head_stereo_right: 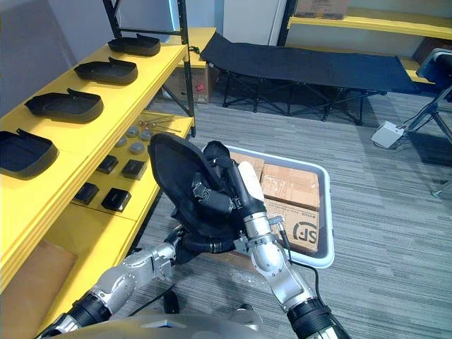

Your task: Walk over and take three plastic housings, then place them on the shelf

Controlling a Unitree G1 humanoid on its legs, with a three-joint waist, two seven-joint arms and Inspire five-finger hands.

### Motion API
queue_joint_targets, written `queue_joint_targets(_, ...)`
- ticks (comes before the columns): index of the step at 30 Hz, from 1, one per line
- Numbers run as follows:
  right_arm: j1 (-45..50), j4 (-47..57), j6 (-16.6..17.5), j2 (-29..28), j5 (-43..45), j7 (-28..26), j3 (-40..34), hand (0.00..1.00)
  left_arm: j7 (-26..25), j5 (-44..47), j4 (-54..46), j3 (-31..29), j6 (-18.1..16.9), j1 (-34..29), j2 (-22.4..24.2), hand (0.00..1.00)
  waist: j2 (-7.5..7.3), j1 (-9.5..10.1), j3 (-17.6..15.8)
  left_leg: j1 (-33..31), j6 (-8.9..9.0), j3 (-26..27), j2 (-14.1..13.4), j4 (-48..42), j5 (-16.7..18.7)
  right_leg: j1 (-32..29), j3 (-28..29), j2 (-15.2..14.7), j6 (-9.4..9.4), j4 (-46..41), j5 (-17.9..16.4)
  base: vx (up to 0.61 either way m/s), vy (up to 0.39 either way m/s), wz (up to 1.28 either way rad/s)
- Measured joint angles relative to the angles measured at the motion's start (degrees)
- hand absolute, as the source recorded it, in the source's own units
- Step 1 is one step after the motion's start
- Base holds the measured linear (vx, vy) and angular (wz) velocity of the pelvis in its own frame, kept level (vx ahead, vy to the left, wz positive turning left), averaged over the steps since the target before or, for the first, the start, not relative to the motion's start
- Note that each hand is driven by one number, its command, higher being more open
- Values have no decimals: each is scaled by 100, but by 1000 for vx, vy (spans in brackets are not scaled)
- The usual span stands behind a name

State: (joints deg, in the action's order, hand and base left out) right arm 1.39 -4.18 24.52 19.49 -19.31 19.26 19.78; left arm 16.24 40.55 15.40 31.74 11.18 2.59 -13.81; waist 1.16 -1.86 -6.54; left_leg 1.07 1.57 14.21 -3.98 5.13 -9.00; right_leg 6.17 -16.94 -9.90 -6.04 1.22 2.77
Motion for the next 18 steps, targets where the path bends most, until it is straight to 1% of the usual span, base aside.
queue_joint_targets(3,0,19,0,-100,-5,145,-6,0,-9,449,9,-4,-232,-58,11,0,-12,-2,-7,1,0,0,-1,0,0,1,-1,0,0,0,0,0,0,0)
queue_joint_targets(5,6,60,-1,-185,-63,260,4,0,-120,596,25,-8,-303,-62,31,0,-23,-3,-14,3,1,0,-5,0,0,3,0,-1,1,-2,-1,0,0,0)
queue_joint_targets(7,9,56,-20,-339,-63,391,-17,0,-123,639,37,7,-492,-107,33,0,-52,3,-32,5,2,-1,-7,0,0,4,-1,-9,1,-5,-2,0,0,0)
queue_joint_targets(9,6,59,-20,-349,-65,425,-12,0,-122,672,37,6,-497,-108,33,0,-75,8,-46,9,3,-1,-7,0,-1,6,-1,-13,0,-6,-3,0,0,0)
queue_joint_targets(13,23,60,-18,-428,-62,615,13,0,-118,1089,39,6,-514,-207,54,0,-179,2,-91,13,4,-3,-3,0,0,11,-2,-25,-3,-9,-5,0,0,0)
queue_joint_targets(18,124,61,-18,-463,-60,665,36,0,-116,1083,39,18,-520,-265,55,0,-208,10,-102,12,6,-3,-3,1,2,12,-6,-25,-24,-8,-21,0,0,0)
